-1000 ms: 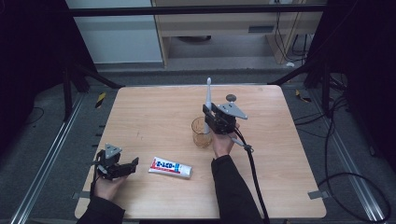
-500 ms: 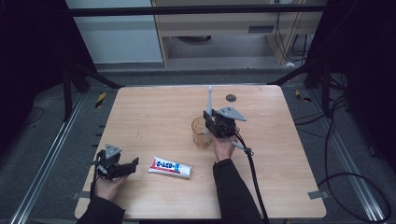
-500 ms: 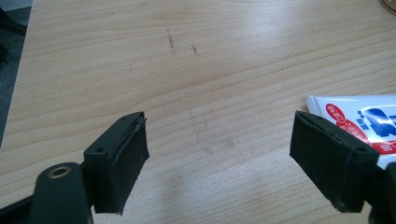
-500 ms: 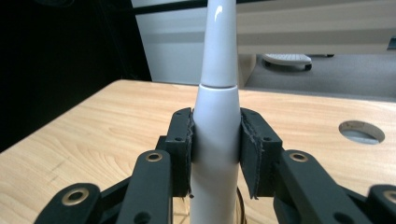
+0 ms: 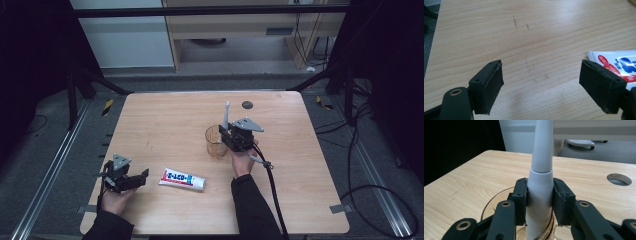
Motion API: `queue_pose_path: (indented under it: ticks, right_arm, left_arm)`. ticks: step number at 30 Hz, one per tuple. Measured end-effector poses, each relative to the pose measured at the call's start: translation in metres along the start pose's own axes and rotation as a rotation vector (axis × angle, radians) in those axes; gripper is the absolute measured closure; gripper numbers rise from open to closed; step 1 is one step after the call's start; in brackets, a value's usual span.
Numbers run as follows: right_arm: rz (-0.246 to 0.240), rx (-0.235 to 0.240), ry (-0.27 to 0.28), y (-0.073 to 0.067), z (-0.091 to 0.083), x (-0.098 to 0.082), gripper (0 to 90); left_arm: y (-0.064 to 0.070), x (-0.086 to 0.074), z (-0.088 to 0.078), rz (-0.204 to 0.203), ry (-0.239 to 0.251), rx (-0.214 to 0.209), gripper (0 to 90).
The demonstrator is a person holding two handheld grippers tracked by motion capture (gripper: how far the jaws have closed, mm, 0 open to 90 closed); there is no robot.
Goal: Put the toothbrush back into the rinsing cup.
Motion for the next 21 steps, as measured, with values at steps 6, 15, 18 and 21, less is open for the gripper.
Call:
queue_pose_path:
  ticks: [6, 15, 18, 21]
  right_arm:
    - [-0.013, 0.016, 0.002, -0.0010, -0.0044, 0.0006, 65.6]
    - [-0.034, 0.025, -0.016, -0.0041, -0.0070, -0.0022, 63.5]
    - [-0.040, 0.026, -0.025, -0.0055, -0.0063, -0.0035, 62.8]
    - [-0.051, 0.034, -0.031, -0.0086, -0.0059, -0.0042, 60.9]
  left_arm:
    - [0.0002, 0.0000, -0.0001, 0.001, 0.000, 0.000, 18.1]
    - [0.0005, 0.0001, -0.0005, 0.001, 0.001, -0.003, 18.0]
    - [0.0006, 0.0001, -0.0006, 0.002, 0.001, -0.004, 17.9]
    - [0.0006, 0.0002, -0.0012, 0.000, 0.003, -0.006, 18.0]
Point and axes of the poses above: each handheld gripper's, and its own axes: z roughly forward along the jaws, x roughly out of its top, y roughly to its right, the point moved 5 cm from there along z, roughly forward along the jaws, and after that the axes turned 14 degrees about -y, right-handed, at the moved point
